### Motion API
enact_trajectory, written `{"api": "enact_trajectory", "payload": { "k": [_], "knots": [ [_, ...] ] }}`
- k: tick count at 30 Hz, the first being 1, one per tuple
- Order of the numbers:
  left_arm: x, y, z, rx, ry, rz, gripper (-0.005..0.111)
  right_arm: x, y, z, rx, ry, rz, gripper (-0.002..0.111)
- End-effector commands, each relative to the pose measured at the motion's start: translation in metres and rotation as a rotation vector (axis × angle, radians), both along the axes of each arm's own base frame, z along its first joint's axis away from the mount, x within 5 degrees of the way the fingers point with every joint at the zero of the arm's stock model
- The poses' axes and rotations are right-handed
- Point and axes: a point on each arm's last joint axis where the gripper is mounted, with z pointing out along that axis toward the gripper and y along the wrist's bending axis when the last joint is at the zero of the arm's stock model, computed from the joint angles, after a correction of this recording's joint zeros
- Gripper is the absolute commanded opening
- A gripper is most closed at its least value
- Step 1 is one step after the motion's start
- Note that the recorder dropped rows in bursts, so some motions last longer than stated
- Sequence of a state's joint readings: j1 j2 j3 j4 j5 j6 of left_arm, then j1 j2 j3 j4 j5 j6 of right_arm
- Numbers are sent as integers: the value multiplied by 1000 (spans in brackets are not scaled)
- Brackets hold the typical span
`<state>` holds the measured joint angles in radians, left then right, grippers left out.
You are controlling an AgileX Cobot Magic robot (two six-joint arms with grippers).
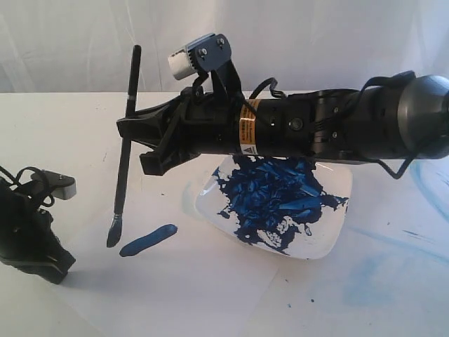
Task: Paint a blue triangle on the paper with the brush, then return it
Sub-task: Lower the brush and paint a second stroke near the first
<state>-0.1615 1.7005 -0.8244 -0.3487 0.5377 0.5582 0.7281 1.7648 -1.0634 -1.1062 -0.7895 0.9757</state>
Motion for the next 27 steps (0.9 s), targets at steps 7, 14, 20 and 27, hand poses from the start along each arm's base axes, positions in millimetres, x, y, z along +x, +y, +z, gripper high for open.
{"api": "enact_trajectory", "payload": {
  "k": [7,14,20,27],
  "knots": [
    [-1,-1,0,-4,16,-5,0,3,2,-13,-22,7,-10,0],
    [-1,-1,0,-4,14,-4,0,6,1,-16,-56,54,-54,0],
    [-1,-1,0,-4,14,-4,0,4,-1,-15,-91,82,-51,0],
    [-1,-1,0,-5,14,-3,0,2,-5,-7,-125,87,-69,0]
  ]
}}
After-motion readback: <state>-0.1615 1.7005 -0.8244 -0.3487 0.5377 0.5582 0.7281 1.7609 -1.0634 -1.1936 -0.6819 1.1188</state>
